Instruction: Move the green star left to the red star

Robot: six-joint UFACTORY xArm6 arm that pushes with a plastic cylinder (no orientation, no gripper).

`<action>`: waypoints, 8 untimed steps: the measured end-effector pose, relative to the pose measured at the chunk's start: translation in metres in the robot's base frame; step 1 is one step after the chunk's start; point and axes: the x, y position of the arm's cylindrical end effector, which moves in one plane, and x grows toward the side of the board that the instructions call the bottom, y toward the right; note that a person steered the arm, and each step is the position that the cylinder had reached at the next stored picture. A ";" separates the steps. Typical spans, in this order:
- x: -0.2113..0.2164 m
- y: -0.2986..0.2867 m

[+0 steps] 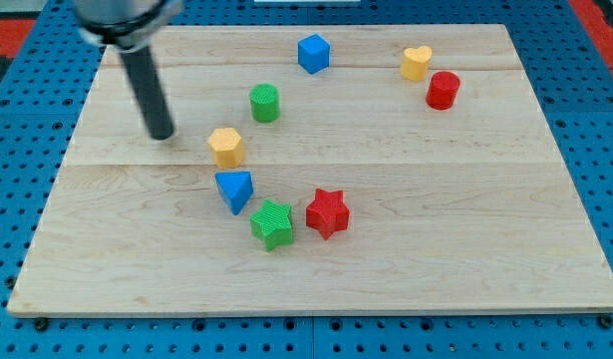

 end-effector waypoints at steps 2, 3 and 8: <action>0.159 0.023; 0.176 0.076; 0.163 0.079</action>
